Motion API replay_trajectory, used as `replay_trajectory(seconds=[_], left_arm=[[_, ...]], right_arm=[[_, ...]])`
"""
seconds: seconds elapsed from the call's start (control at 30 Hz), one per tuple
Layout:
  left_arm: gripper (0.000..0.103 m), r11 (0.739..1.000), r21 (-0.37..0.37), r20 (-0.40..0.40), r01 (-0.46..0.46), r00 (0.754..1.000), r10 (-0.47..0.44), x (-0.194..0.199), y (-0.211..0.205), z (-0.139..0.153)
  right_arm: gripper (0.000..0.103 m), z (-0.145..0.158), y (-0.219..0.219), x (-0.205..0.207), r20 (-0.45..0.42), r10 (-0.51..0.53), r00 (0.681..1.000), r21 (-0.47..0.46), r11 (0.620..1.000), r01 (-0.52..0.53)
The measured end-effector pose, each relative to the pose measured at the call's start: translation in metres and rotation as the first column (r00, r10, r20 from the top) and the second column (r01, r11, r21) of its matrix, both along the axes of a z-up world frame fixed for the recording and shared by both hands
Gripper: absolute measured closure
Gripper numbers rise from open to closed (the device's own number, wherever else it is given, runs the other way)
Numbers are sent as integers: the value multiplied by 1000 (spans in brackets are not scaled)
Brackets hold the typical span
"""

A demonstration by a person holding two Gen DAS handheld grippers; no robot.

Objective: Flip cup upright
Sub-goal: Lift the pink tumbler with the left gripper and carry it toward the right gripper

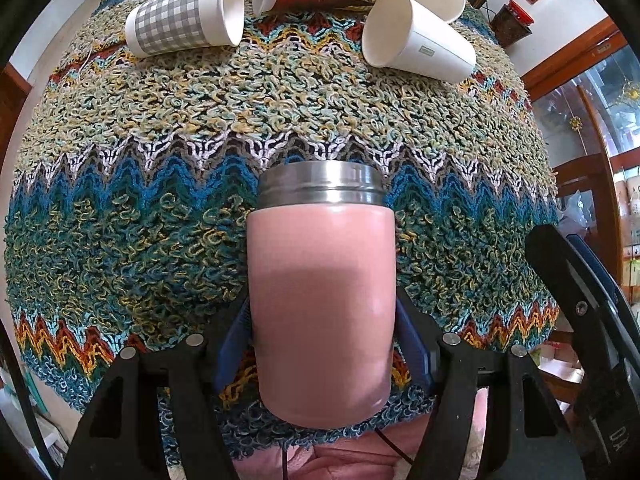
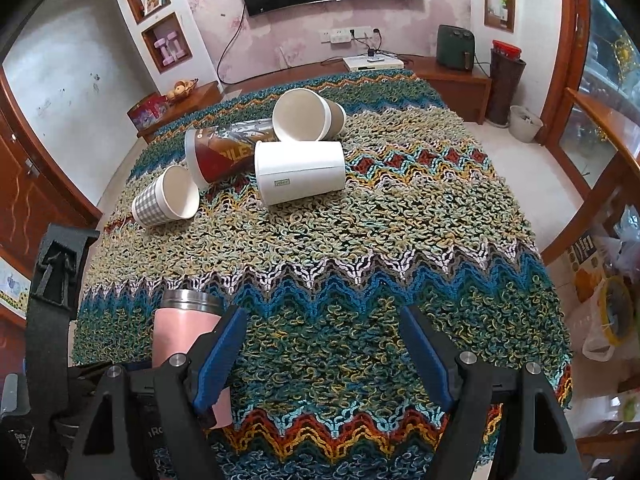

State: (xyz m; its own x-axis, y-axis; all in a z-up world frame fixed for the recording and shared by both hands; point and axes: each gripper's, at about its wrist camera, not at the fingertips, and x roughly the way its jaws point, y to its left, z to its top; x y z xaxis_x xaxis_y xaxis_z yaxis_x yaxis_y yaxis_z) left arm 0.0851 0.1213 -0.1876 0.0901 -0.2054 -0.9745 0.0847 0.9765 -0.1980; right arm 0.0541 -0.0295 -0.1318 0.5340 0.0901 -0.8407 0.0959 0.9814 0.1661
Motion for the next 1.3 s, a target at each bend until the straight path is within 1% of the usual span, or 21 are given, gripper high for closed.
replay_trajectory(seconds=[0.23,0.37,0.43,0.47,0.53,0.57,0.6,0.77,0.9,1.03,1.3], left_arm=[[33,1000,16,0,12,1000,-12,4,3,0],[32,999,43,6,30,1000,-30,6,-4,1],[32,999,40,21,29,999,-29,6,-6,1],[31,999,37,35,31,999,-32,7,-7,4],[25,997,64,81,36,996,-41,6,-9,13],[18,996,76,99,40,994,-47,6,-9,17],[16,996,83,116,43,992,-52,6,-10,21],[16,996,87,153,29,987,-42,5,-5,32],[16,996,90,176,13,984,-29,2,1,40],[16,994,108,200,0,980,-22,-3,10,50],[16,986,154,309,-60,951,10,-19,44,76]], right_arm=[[24,-2,3,3,-6,13,1000,-2,1000,-13],[24,-1,4,4,-5,16,1000,-2,1000,-16],[24,0,4,4,-3,17,1000,-2,1000,-17],[24,0,4,4,-1,18,1000,-2,1000,-18],[24,3,5,4,8,20,1000,-1,1000,-20],[24,4,5,4,12,20,1000,1,1000,-20],[24,5,4,3,17,18,1000,7,1000,-18],[24,15,6,1,37,18,999,1,1000,-18],[24,28,10,-5,70,23,997,-6,1000,-23],[24,32,14,-6,72,28,997,-6,1000,-27],[24,35,31,-5,54,79,995,3,997,-79]])
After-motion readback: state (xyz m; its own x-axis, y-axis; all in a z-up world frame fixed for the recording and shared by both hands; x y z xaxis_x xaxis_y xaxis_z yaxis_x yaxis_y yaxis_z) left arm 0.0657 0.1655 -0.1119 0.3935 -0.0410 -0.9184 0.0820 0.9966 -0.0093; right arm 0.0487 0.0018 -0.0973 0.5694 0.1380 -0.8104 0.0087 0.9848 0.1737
